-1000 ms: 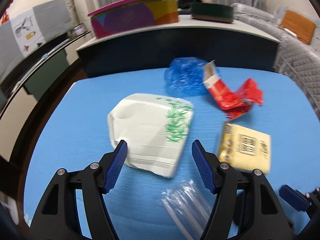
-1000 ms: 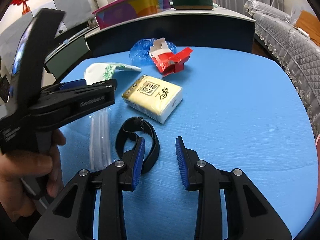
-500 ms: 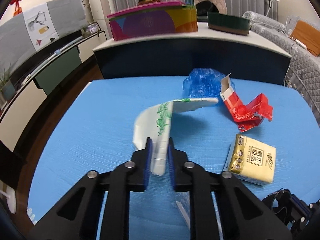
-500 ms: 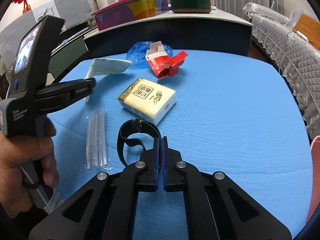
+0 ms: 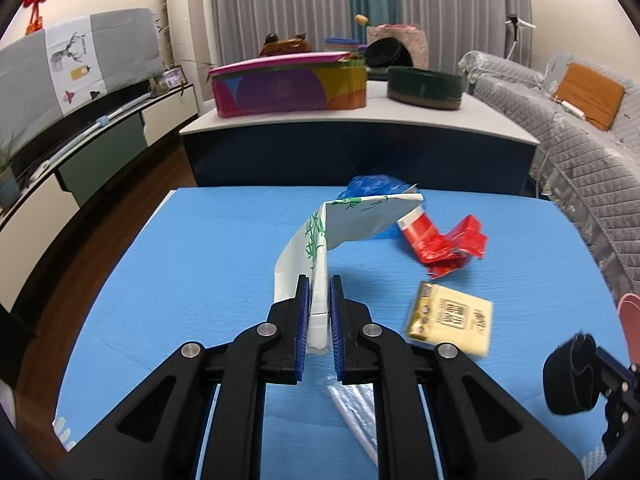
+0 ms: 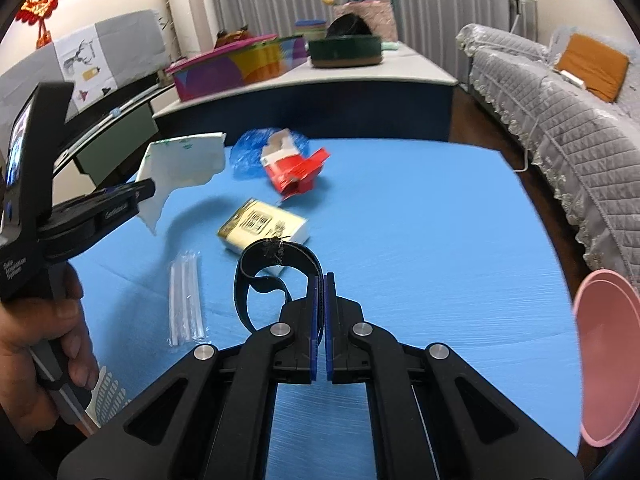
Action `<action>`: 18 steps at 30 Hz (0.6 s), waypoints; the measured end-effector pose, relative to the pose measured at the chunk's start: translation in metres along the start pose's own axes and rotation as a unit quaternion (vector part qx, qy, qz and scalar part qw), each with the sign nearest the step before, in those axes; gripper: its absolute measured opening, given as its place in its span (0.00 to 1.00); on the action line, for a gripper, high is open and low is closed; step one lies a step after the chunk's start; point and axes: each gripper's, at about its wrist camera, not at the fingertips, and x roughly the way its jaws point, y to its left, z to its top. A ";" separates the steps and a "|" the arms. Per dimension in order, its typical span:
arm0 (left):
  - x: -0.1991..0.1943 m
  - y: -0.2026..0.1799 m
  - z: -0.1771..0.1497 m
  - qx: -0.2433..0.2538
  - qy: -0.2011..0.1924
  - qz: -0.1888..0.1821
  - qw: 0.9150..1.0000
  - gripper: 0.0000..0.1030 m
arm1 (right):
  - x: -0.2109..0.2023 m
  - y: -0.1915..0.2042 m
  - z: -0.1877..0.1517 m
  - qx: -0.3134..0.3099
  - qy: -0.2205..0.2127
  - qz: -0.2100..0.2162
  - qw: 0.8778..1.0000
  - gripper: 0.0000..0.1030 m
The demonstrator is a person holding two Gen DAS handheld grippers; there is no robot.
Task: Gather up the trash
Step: 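Carry the white bag and black strap over the pink basin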
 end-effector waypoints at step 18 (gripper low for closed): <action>-0.046 -0.022 0.000 0.007 -0.037 -0.066 0.997 0.10 | -0.054 -0.030 0.005 0.006 -0.052 -0.058 0.997 0.03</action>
